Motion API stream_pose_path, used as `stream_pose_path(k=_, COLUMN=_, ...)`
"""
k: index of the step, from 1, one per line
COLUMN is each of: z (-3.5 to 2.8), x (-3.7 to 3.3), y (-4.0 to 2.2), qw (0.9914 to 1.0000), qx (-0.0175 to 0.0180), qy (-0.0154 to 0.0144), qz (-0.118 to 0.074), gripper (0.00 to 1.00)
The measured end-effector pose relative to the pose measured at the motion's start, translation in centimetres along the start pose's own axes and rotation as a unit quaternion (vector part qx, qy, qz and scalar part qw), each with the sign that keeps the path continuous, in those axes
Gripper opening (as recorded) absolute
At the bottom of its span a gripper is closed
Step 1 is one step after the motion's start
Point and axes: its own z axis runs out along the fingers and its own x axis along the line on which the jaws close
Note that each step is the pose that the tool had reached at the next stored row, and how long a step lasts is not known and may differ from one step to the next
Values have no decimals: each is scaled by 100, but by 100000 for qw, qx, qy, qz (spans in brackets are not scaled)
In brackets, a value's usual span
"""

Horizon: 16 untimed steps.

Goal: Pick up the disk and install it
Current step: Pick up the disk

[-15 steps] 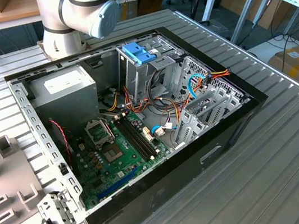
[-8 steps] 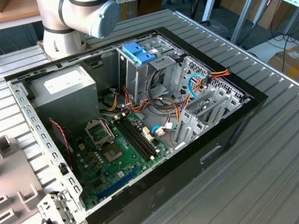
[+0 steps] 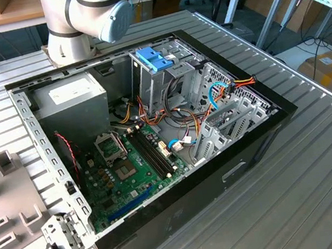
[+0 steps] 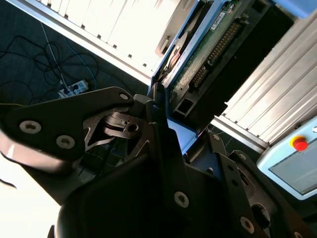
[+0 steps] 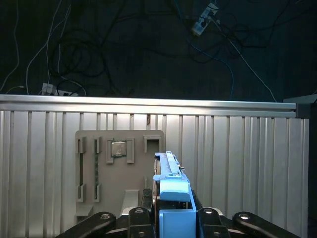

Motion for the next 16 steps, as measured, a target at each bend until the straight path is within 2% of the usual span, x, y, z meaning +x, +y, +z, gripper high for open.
stream_pose_path(k=15, z=-9, x=22, y=1, qw=100000, qx=-2, qy=1, qz=-4, gripper=37)
stream_pose_path(k=16, z=-10, x=42, y=1, qw=100000, qx=2, qy=-1, qz=-2, gripper=37)
